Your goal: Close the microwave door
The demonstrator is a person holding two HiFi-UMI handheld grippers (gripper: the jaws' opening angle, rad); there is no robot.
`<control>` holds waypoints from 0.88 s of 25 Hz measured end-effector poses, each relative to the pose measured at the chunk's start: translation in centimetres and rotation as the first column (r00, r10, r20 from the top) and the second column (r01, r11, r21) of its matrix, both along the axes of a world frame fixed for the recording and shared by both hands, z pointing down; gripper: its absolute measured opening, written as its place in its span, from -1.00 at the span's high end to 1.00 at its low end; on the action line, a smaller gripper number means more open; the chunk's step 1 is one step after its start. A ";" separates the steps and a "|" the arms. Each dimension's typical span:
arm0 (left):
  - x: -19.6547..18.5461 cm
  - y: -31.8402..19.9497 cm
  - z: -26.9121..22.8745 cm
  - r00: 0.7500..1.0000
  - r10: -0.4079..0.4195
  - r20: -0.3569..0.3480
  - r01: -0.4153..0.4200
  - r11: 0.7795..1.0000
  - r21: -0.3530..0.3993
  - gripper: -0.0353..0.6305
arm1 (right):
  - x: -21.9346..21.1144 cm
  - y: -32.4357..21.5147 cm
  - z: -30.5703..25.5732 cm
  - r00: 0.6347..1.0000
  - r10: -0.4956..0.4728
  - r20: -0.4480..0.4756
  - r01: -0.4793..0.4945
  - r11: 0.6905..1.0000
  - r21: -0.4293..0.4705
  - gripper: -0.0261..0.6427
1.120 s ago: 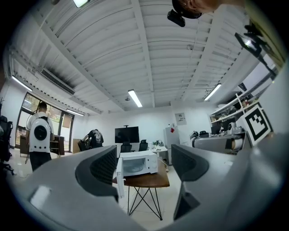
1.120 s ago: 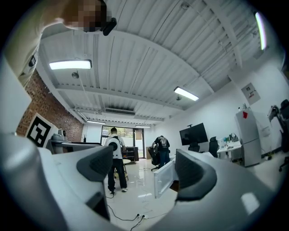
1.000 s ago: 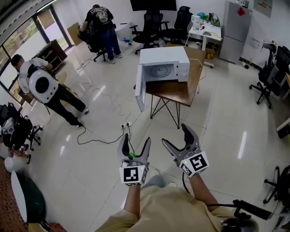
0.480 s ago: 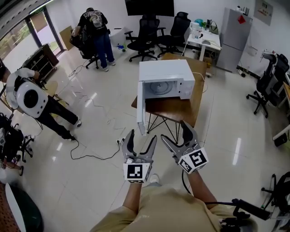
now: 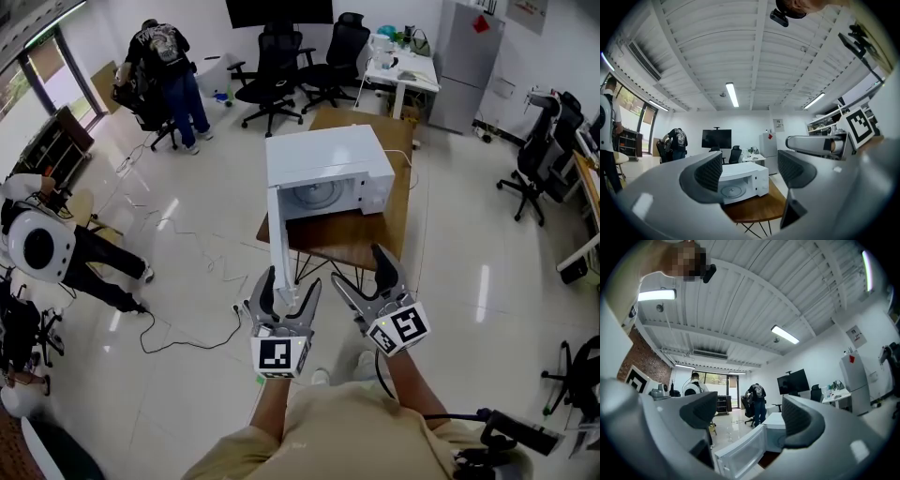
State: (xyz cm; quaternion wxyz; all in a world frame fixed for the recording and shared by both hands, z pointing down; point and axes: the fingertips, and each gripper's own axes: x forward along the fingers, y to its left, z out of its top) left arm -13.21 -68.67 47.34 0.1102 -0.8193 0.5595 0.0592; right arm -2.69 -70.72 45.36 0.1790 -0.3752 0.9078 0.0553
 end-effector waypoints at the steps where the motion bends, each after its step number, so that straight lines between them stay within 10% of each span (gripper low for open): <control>1: 1.1 -1.1 -0.4 1.000 -0.003 0.005 0.003 1.000 -0.004 -0.18 | 1.2 -1.0 -0.7 1.000 -0.001 0.006 0.001 1.000 0.005 -0.33; 14: 9.0 -12.9 -0.7 0.988 -0.151 -0.006 0.152 0.987 0.058 -0.18 | 9.1 -15.1 1.0 0.992 -0.123 -0.039 0.123 0.992 -0.004 -0.33; 22: 5.8 -17.1 4.8 0.977 -0.204 0.067 0.206 0.978 -0.023 -0.18 | 7.2 -19.8 5.3 0.976 -0.217 -0.009 0.216 0.973 -0.077 -0.33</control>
